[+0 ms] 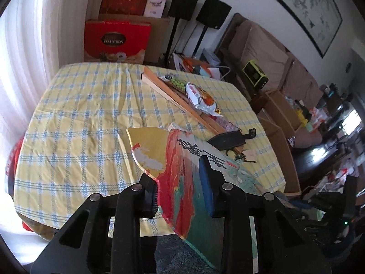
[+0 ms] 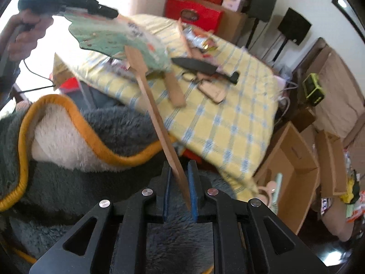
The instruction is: Organize objects
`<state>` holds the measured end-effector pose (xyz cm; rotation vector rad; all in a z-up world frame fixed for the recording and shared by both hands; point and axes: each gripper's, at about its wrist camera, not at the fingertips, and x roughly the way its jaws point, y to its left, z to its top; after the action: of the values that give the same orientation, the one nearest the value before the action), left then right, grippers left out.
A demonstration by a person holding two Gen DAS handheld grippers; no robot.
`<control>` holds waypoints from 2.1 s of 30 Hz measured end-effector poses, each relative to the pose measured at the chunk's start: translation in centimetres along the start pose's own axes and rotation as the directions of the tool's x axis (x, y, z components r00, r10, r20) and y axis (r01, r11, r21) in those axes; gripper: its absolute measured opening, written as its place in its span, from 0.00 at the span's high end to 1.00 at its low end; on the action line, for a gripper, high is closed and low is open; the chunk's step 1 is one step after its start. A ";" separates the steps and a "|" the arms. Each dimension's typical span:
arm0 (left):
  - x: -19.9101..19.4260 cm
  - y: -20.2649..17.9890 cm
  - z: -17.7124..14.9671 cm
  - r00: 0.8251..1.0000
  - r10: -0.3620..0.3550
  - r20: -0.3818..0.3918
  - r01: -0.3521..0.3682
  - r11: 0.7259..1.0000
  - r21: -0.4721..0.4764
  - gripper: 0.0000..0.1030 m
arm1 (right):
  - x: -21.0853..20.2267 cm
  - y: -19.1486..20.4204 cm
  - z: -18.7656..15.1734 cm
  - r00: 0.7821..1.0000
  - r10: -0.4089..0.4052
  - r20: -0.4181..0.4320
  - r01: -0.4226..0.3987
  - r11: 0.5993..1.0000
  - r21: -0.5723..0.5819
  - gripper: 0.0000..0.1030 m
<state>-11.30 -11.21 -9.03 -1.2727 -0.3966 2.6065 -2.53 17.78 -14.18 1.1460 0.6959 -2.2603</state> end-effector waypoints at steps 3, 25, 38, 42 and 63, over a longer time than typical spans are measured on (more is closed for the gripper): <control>-0.8 -0.1 0.2 1.000 -0.001 0.022 0.000 1.000 0.005 0.72 | -0.6 0.2 0.4 0.999 -0.040 0.015 0.040 0.999 -0.017 0.87; -4.5 -2.2 1.1 0.992 -0.007 0.123 0.000 0.998 0.057 0.72 | -2.8 -2.0 1.4 0.995 -0.051 0.083 0.044 0.996 0.077 0.85; -5.8 -3.4 1.4 0.990 0.003 0.142 -0.016 0.996 0.088 0.71 | -3.3 -2.4 1.3 0.992 -0.040 0.116 0.030 0.996 0.088 0.84; -6.3 -4.1 1.6 0.988 0.014 0.156 -0.031 0.994 0.103 0.71 | -3.3 -2.5 1.1 0.990 -0.041 0.134 0.027 0.995 0.100 0.84; -6.4 -13.2 3.8 0.986 0.055 0.155 -0.093 0.963 0.255 0.71 | -4.9 -6.3 -3.2 0.968 -0.070 0.241 0.008 0.968 0.250 0.84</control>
<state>-9.54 -1.34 2.31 -1.0315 -0.0238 2.7126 -2.23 25.54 -10.45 0.9367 0.3471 -2.5217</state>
